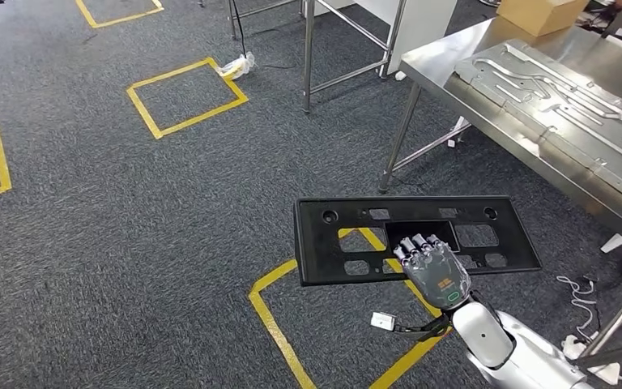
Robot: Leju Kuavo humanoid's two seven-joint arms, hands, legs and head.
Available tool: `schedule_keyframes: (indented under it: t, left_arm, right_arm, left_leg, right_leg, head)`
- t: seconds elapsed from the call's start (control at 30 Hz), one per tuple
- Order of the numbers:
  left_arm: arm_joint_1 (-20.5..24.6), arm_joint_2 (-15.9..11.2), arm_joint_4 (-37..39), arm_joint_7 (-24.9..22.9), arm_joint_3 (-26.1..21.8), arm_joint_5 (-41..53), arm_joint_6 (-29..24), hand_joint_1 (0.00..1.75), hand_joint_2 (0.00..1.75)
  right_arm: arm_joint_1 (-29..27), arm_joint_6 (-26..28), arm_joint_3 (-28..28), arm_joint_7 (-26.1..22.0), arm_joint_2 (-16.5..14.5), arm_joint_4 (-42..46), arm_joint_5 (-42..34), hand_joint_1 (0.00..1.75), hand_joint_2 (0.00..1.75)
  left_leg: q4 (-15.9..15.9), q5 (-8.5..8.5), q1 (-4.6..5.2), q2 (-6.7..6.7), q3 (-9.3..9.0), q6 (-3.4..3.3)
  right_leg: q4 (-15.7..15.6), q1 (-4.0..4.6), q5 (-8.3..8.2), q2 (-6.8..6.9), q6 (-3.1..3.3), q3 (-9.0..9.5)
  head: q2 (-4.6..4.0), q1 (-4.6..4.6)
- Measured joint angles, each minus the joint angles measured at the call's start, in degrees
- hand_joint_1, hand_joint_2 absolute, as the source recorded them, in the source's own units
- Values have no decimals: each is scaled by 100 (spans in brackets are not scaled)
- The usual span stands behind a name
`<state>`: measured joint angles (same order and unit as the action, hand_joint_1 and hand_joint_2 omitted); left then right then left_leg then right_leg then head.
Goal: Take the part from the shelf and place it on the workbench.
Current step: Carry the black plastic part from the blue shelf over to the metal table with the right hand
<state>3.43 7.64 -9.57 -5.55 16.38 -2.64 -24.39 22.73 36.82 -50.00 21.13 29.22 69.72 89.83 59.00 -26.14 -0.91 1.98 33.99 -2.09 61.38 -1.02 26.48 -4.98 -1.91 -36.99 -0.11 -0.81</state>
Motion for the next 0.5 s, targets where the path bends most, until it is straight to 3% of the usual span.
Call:
schedule_keyframes:
  t: [0.07, 0.13, 0.17, 0.2, 0.23, 0.3, 0.37, 0.43, 0.5]
  left_arm:
    - [-8, -2, 0, -10, 0, -5, 2, 0, 175]
    - [-24, -6, 0, -40, -1, -17, 11, 0, 175]
    - [-26, -8, 0, -57, -1, -22, 18, 0, 175]
    - [-25, -8, 0, -70, -2, -24, 25, 0, 175]
    - [-22, -8, 0, -81, -2, -25, 30, 0, 175]
    - [-16, -8, 0, -104, -4, -28, 36, 0, 175]
    - [-10, -7, 0, -132, -10, -33, 39, 0, 175]
    - [0, -5, 0, -162, -14, -37, 40, 0, 175]
    - [8, -3, 0, -190, -14, -36, 37, 0, 175]
  right_arm:
    - [9, 2, 32, -45, -12, -6, 0, 175, 175]
    - [1, 3, 49, -81, -31, -16, 0, 175, 175]
    - [-11, 3, 60, -98, -36, -24, 0, 175, 175]
    - [-21, 4, 72, -109, -37, -31, 0, 175, 175]
    - [-22, 4, 85, -119, -37, -36, 0, 175, 175]
    - [-8, 5, 118, -137, -41, -37, 0, 175, 175]
    - [5, 5, 155, -155, -50, -38, 0, 175, 175]
    - [4, 5, 184, -183, -55, -44, 0, 175, 175]
    - [6, 5, 214, -216, -61, -50, 0, 175, 175]
  left_leg:
    - [-29, 3, 8, -150, -8, -44]
    - [-29, -12, 18, -309, -7, -55]
    - [-29, -22, 20, -386, -10, -54]
    - [-28, -33, 21, -459, -19, -47]
    - [-28, -47, 20, -528, -35, -35]
    - [-26, -84, 41, -654, -75, 12]
    - [-28, -120, 65, -761, -116, 74]
    - [-36, -155, 61, -848, -157, 140]
    - [138, -292, 41, -664, -121, 201]
  right_leg:
    - [641, 13, 332, 376, -35, -315]
    - [1320, -8, 572, 463, -68, -661]
    - [1406, -18, 544, 474, -77, -707]
    - [1249, -25, 412, 495, -81, -628]
    - [874, -26, 212, 566, -76, -428]
    - [65, 17, -67, 835, -29, 3]
    - [-244, 71, -107, 943, 40, 160]
    - [-260, 69, -115, 794, 108, 172]
    - [-306, 35, -140, 660, 189, 214]
  head:
    - [0, -9]
    - [0, -10]
    - [0, -9]
    - [0, -9]
    - [0, -10]
    - [0, -9]
    - [0, -7]
    - [0, -5]
    - [0, -3]
